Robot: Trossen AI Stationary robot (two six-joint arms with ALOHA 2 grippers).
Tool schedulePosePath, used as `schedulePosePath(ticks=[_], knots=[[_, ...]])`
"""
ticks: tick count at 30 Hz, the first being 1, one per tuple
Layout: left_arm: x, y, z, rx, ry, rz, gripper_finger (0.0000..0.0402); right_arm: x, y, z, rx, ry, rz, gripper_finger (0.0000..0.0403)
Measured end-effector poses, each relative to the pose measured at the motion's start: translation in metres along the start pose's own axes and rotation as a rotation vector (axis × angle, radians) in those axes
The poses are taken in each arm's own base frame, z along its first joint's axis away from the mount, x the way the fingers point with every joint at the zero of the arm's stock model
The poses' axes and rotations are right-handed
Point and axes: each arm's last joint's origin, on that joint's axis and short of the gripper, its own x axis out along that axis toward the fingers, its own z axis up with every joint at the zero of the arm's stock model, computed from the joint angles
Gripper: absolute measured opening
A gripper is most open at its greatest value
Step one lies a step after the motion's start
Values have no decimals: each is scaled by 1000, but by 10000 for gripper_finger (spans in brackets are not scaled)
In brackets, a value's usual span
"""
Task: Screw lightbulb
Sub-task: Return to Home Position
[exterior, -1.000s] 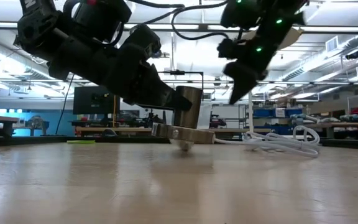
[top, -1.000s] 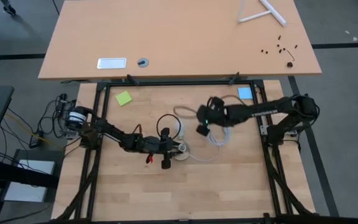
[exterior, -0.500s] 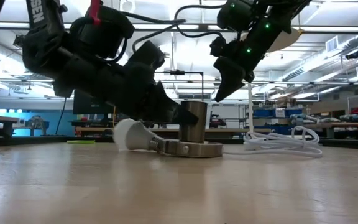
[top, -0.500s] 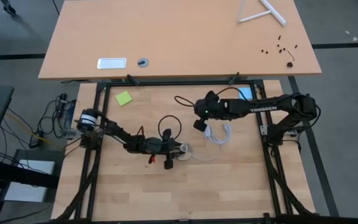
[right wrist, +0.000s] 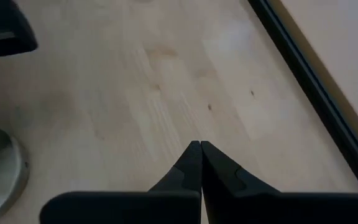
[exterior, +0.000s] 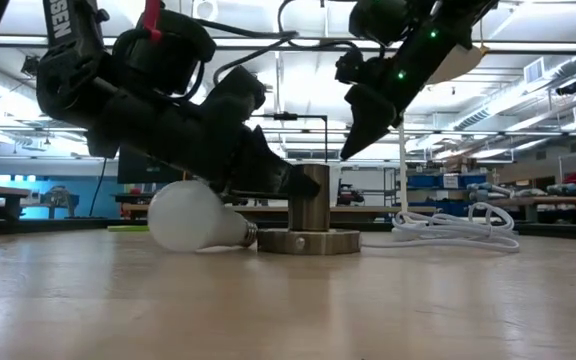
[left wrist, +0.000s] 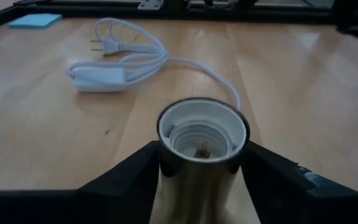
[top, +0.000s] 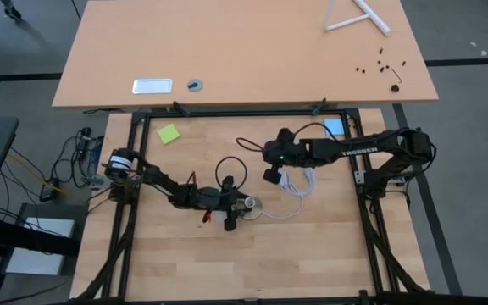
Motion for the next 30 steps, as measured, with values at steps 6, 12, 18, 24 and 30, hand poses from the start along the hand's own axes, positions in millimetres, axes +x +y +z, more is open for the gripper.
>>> schedulePosePath(ticks=[6, 12, 18, 24, 30], knots=[[-4, 0, 10, -3, -23, -3, 246, -3, 4, 2, -45, -24, -11, 9], [-15, 0, 27, 31, -7, 11, 253, -14, 0, 7, -45, -69, -14, 9], [-33, 3, 43, 72, 63, 22, 253, -29, 4, 10, -53, -114, 3, 8], [-46, 4, 58, 139, 52, 28, 251, -42, 23, 11, -92, -161, 74, 8], [-68, 7, 64, 140, 20, -5, 218, -53, 45, 7, -175, -282, 197, 8]])
